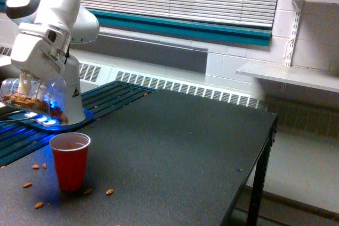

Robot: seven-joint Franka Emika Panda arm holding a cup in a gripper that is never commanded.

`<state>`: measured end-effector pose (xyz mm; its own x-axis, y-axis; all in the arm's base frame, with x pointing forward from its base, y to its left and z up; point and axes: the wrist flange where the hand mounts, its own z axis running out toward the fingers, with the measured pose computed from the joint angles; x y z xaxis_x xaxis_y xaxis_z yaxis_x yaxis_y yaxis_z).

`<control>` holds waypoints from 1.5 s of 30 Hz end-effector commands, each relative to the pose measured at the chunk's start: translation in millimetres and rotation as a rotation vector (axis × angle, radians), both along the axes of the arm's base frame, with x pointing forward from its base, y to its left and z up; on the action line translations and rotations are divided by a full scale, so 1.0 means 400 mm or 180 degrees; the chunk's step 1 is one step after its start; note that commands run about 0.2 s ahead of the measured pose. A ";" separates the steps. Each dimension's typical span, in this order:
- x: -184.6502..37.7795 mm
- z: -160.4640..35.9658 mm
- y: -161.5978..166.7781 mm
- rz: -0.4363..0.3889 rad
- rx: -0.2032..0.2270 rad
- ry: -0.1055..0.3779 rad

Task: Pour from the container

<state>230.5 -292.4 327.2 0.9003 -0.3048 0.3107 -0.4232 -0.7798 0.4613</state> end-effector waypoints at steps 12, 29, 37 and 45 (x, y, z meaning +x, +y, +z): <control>-0.024 0.007 0.000 0.0164 -0.0151 0.0215; -0.021 0.030 0.005 0.0254 -0.0234 0.0369; -0.029 0.051 -0.003 0.0259 -0.0301 0.0474; -0.045 0.073 -0.009 0.0259 -0.0372 0.0608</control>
<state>216.8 -293.1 349.4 0.9557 -0.2205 0.1950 -0.2939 -0.7487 0.5942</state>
